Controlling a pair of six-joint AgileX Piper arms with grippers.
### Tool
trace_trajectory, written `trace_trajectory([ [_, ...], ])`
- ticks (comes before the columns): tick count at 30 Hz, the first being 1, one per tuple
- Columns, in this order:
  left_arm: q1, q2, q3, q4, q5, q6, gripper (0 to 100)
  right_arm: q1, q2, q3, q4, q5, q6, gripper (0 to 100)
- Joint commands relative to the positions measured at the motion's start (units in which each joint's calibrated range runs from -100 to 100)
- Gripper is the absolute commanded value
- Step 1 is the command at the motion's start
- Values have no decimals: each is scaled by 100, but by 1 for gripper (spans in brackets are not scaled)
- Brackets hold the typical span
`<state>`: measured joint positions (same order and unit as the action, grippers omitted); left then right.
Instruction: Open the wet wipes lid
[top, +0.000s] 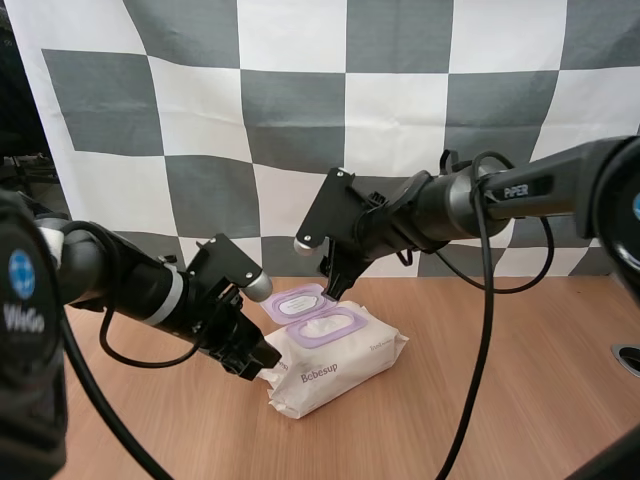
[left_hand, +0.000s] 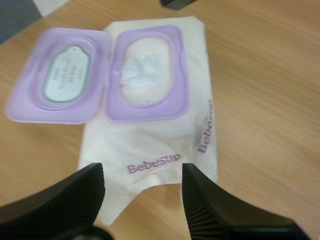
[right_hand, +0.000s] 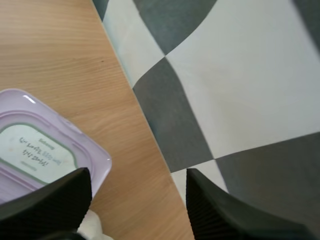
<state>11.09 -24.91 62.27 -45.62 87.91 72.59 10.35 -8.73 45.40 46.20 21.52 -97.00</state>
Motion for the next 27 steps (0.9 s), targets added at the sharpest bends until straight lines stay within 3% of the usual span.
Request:
trace_trajectory([
  [1,-2,-867,-344,360,-7,-1177,81,-6,-723,-4,-256,-5,553,93],
  [5,-2,-1883,-862,616,-78,-1708,81,-6,-1880,-4,-856,-5,1055,93],
  [9,-2,-2866,-1485,679,-135,-2318,81,-35,-3339,-4,-1711,33,2270,90],
  [15,-2,-4311,-2197,602,-722,-3180,80,-341,-5123,-172,-3098,1471,3685,88],
  [22,5,-5694,-2462,485,-768,-4314,80,-670,-6834,-218,-3240,2910,4227,88],
  [27,5,-6516,-2462,1269,-557,-5061,80,-864,-8267,-218,-3334,3911,4752,88],
])
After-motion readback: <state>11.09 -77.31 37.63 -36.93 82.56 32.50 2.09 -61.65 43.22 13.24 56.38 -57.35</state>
